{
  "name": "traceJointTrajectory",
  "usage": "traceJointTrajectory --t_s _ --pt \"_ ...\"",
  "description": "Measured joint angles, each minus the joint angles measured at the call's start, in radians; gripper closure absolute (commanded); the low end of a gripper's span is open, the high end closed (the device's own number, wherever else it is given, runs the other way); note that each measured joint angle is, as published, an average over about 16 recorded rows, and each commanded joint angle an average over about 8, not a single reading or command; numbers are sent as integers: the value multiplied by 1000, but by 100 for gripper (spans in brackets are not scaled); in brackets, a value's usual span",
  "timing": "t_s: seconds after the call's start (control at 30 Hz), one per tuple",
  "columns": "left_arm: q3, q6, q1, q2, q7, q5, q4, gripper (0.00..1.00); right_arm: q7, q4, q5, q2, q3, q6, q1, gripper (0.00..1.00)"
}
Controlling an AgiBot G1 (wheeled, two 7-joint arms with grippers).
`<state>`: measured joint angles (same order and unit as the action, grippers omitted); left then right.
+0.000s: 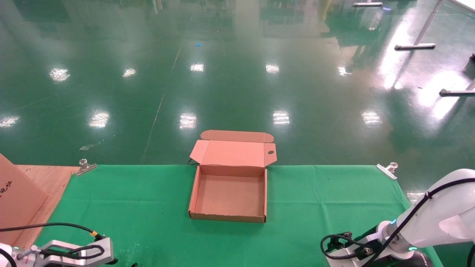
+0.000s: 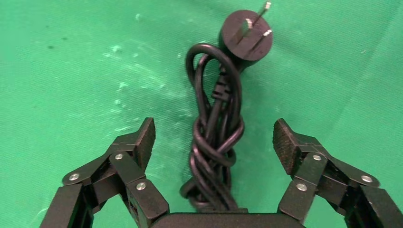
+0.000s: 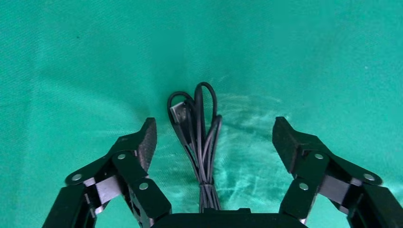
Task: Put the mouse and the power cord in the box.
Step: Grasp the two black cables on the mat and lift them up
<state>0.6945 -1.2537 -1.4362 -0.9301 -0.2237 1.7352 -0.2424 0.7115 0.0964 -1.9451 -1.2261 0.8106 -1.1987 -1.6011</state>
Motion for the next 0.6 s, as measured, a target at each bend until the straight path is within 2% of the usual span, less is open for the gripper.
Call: traceJointTrajectory --t_s 0.6 --pt "7 -12 -13 -10 -47 8 51 100 40 -57 -1 -14 1 -32 -23 100"
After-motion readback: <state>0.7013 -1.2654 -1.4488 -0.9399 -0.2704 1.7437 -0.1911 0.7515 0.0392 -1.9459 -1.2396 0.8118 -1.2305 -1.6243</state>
